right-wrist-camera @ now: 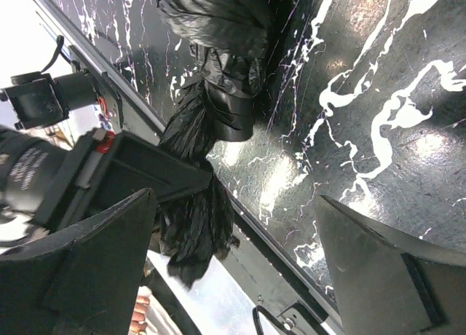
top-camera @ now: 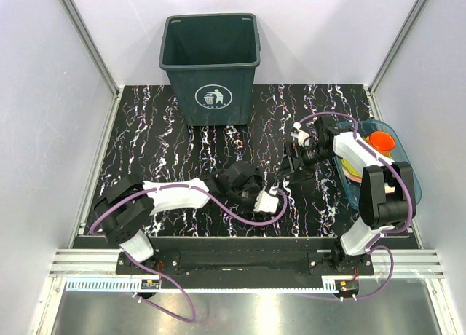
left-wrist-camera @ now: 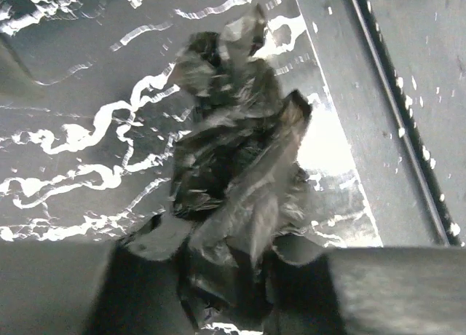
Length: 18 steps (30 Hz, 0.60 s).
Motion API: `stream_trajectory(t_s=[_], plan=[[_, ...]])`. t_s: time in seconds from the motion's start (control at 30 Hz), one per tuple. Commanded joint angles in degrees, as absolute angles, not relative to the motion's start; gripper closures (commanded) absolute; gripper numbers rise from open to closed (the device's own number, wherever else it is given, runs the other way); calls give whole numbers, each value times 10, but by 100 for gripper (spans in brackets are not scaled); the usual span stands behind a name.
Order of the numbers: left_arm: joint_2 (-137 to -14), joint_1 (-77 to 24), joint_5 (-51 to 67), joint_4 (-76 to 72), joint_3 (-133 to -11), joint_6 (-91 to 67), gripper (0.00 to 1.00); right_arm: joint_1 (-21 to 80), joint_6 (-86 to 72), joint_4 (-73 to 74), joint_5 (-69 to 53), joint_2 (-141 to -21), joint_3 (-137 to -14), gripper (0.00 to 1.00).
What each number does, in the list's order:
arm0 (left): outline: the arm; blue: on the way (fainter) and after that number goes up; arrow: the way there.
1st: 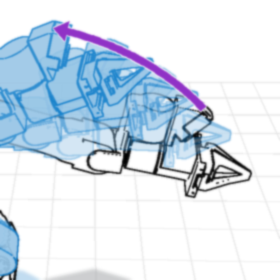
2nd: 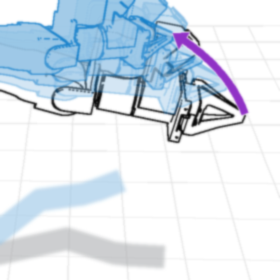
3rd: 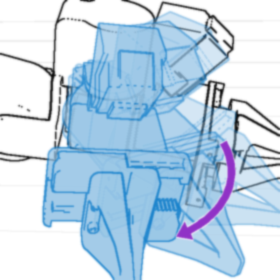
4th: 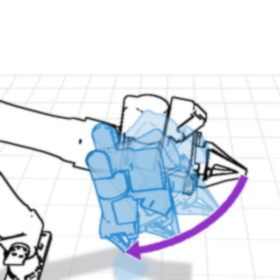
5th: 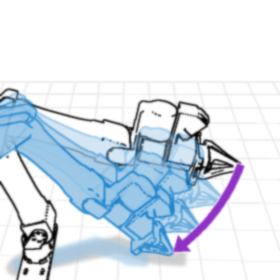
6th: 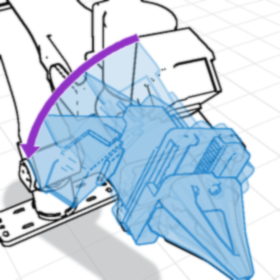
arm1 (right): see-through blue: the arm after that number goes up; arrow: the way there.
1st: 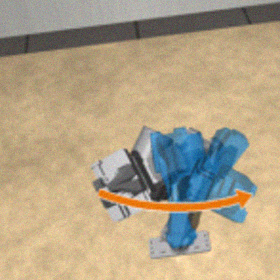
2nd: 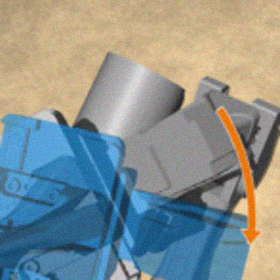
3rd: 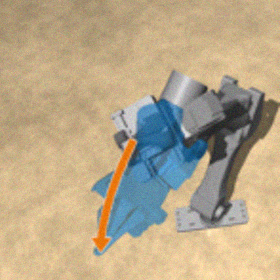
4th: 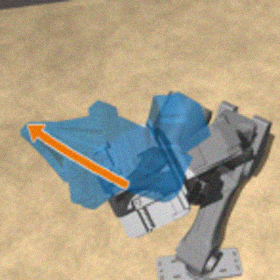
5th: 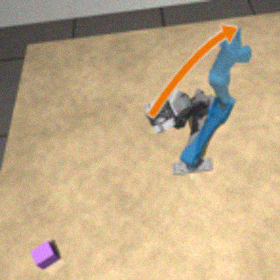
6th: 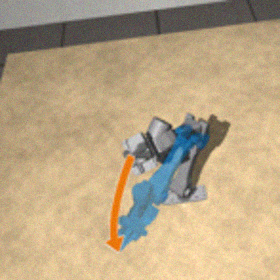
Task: Put the trash bags into the trash bin
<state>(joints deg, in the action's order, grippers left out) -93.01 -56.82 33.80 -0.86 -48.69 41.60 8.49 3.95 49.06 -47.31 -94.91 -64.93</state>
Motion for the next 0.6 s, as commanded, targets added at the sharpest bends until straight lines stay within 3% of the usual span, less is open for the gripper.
stream_trajectory(t_s=[0.0,0.3,0.57], plan=[[-916,-570,354,43,-575,399,77,83,22,471,-490,-949,-640,0],[-814,-567,406,178,-617,403,100,83,-29,420,-547,-990,-651,0],[-773,-528,388,275,-685,443,100,83,-10,433,-545,-1028,-676,0]])
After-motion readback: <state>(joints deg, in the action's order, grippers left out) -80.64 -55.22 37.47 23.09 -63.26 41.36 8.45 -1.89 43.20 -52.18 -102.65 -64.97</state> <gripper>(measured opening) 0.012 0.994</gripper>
